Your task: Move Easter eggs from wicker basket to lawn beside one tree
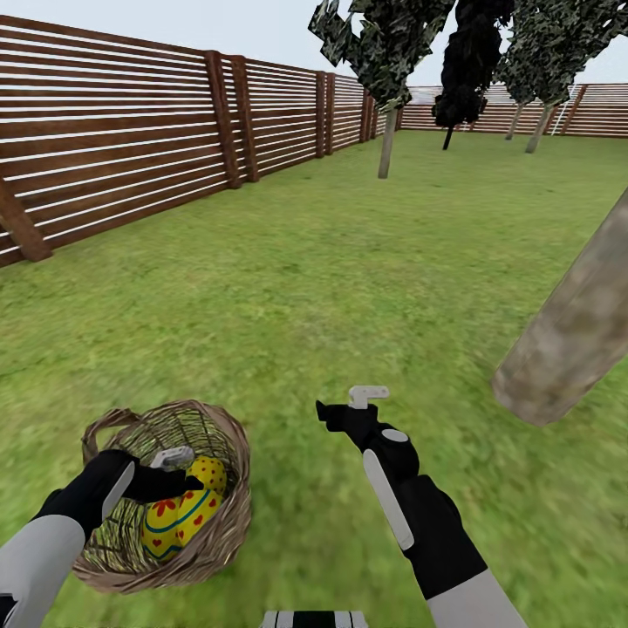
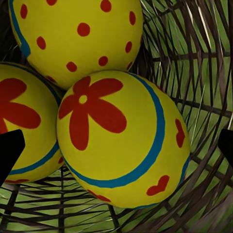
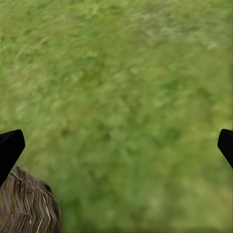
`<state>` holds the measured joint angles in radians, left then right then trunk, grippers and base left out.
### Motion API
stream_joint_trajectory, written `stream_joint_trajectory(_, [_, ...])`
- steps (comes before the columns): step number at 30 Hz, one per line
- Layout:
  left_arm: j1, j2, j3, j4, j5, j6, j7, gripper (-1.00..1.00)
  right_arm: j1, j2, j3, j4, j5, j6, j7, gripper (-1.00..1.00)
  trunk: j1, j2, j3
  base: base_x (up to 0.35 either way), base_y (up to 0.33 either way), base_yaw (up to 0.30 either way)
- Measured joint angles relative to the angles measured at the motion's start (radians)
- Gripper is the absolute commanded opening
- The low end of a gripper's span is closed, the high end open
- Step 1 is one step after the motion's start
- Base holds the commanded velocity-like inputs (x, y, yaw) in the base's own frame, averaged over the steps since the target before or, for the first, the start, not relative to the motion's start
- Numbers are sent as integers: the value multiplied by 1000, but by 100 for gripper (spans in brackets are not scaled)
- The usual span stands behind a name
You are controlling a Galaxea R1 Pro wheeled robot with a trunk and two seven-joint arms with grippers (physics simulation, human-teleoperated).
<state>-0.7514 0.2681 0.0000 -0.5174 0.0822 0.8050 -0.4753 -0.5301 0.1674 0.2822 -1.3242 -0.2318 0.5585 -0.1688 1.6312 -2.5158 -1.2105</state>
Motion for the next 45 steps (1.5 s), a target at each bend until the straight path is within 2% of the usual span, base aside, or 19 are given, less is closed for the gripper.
stream_joint_trajectory(9, [0, 0, 0, -2, 1, 0, -1, 100, 0, 0, 0, 0, 0, 0, 0, 100, 0, 0, 0, 0, 0, 0])
stream_joint_trajectory(13, [0, 0, 1, -12, 1, 1, -1, 100, 0, 0, 0, 0, 0, 0, 0, 100, 2, -1, -15, 0, 0, 0])
stream_joint_trajectory(45, [0, 0, 1, -20, 0, 4, -7, 100, 0, 0, 0, 0, 0, 0, 0, 100, 2, -1, -15, 0, 0, 0])
